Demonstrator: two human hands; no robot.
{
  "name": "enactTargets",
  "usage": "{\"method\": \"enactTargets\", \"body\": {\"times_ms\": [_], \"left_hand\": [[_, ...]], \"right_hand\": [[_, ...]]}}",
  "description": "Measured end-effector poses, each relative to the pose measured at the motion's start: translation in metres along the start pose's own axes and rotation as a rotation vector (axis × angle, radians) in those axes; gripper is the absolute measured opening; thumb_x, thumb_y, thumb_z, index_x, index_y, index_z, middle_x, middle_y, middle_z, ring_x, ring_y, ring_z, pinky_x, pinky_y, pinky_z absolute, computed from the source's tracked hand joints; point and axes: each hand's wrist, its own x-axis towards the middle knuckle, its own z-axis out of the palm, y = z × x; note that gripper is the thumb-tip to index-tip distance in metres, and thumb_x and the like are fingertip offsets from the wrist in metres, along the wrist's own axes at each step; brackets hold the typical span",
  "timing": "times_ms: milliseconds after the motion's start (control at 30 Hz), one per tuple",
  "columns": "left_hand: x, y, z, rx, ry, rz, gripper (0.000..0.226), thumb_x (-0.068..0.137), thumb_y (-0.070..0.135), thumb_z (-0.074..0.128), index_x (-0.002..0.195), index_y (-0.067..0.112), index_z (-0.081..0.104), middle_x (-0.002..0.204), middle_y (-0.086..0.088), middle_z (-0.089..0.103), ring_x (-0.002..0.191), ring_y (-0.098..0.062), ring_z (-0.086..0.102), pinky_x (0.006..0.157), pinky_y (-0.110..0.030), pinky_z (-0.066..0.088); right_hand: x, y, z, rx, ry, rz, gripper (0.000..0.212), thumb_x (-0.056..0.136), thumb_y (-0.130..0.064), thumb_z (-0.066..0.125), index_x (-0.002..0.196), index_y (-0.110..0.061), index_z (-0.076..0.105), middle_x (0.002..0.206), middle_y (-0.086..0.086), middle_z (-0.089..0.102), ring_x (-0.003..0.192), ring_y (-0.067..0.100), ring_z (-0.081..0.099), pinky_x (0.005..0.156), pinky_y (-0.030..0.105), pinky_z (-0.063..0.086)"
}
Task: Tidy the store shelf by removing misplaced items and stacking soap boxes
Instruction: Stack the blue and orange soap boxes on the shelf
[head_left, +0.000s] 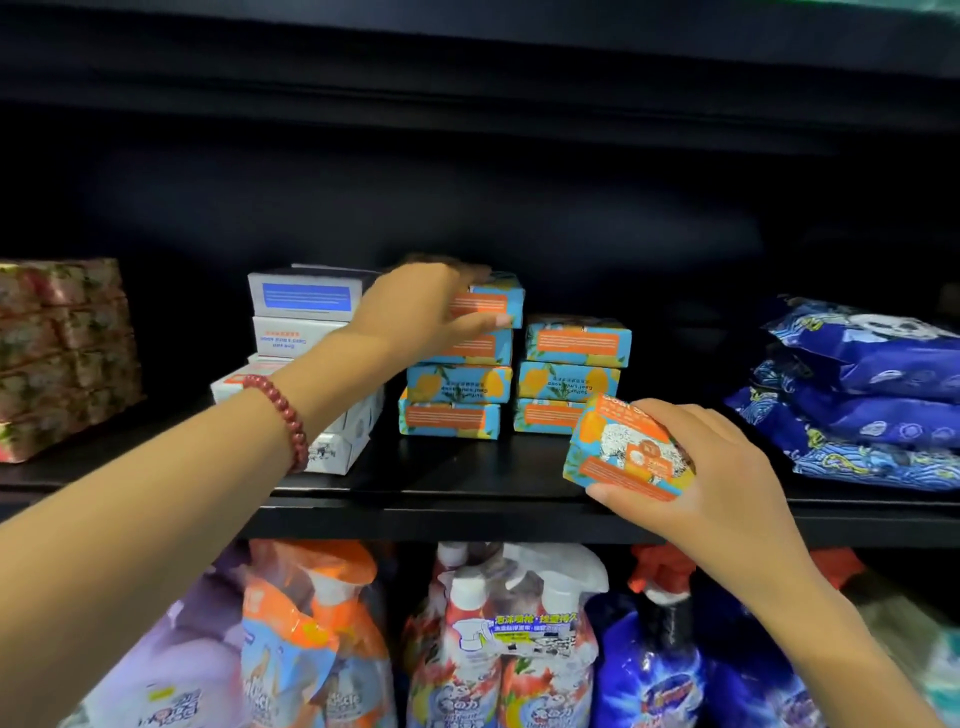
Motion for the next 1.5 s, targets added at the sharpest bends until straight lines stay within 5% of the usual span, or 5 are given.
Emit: {"method": "enactTargets", "body": {"times_ms": [433, 733, 900, 1233, 1500], "left_hand": [[-0.052, 0.025, -0.011, -0.216, 0.277, -0.013, 0.087, 0.056, 0.065, 0.067, 0.123, 0.009, 0.061, 0.116, -0.004, 0.061, 0.111, -0.021, 0.049, 0.086, -0.024, 0.033], [-0.082, 0.037, 0.011, -0.239, 0.241, 0.027, 0.076, 0.056, 0.062, 0.07, 0.109, 0.008, 0.069, 0.103, -0.003, 0.066, 0.099, -0.006, 0.046, 0.085, -0.013, 0.028], [-0.085, 0.04, 0.014, -0.268, 0.204, 0.02, 0.08, 0.057, 0.068, 0.067, 0.11, 0.008, 0.068, 0.105, -0.004, 0.066, 0.101, -0.006, 0.046, 0.086, -0.012, 0.029], [-0.095, 0.043, 0.03, -0.303, 0.181, 0.018, 0.078, 0.058, 0.071, 0.062, 0.109, 0.011, 0.069, 0.101, 0.002, 0.065, 0.098, -0.01, 0.051, 0.085, -0.016, 0.035], [-0.09, 0.054, 0.035, -0.314, 0.146, 0.027, 0.081, 0.055, 0.072, 0.062, 0.108, 0.012, 0.07, 0.1, 0.0, 0.067, 0.095, -0.016, 0.058, 0.085, -0.02, 0.036]], "right_hand": [[0.106, 0.001, -0.022, -0.007, 0.028, -0.018, 0.061, 0.062, -0.046, 0.081, 0.11, -0.013, 0.061, 0.098, 0.005, 0.055, 0.093, 0.022, 0.053, 0.082, 0.036, 0.045], [0.147, -0.002, 0.001, -0.03, -0.198, -0.006, 0.08, 0.069, -0.047, 0.076, 0.135, -0.014, 0.047, 0.129, 0.001, 0.053, 0.105, 0.008, 0.048, 0.087, 0.017, 0.036], [0.136, 0.003, 0.008, -0.064, -0.066, -0.045, 0.059, 0.072, -0.054, 0.07, 0.117, -0.016, 0.063, 0.112, 0.002, 0.062, 0.102, 0.02, 0.057, 0.09, 0.038, 0.047], [0.113, 0.02, 0.019, 0.056, 0.2, -0.023, 0.045, 0.081, -0.032, 0.07, 0.12, -0.011, 0.06, 0.102, -0.003, 0.044, 0.105, 0.01, 0.04, 0.075, -0.001, 0.027], [0.126, 0.022, 0.022, 0.016, 0.126, 0.014, 0.025, 0.084, -0.033, 0.067, 0.094, -0.011, 0.059, 0.095, 0.004, 0.054, 0.087, 0.009, 0.044, 0.062, 0.006, 0.029]]}}
